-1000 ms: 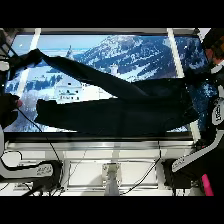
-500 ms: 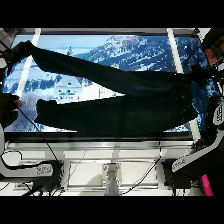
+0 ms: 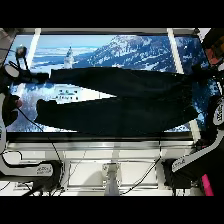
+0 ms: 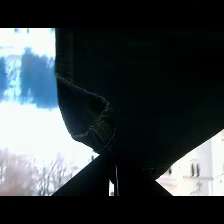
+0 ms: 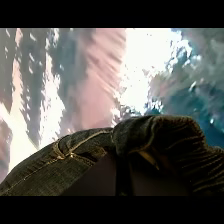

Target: Fold the clothes and pants, and hang the long-sleeved shirts on hangers.

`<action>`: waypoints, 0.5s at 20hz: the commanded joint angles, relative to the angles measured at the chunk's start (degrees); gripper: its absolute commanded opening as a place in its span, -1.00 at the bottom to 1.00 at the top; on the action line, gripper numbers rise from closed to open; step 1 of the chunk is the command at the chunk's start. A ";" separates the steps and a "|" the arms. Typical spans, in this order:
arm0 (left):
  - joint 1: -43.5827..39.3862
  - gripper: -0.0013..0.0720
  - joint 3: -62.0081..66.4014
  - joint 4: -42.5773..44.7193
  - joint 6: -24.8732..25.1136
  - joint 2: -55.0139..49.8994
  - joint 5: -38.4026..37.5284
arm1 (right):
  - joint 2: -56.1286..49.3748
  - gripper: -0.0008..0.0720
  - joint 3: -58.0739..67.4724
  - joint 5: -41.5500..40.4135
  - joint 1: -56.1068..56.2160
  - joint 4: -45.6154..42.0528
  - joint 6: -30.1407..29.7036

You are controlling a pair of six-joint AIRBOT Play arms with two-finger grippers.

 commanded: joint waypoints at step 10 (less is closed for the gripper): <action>0.46 -0.95 -8.04 16.85 -9.94 -0.09 3.61 | 0.00 -0.89 0.09 11.13 -4.24 -0.07 -3.63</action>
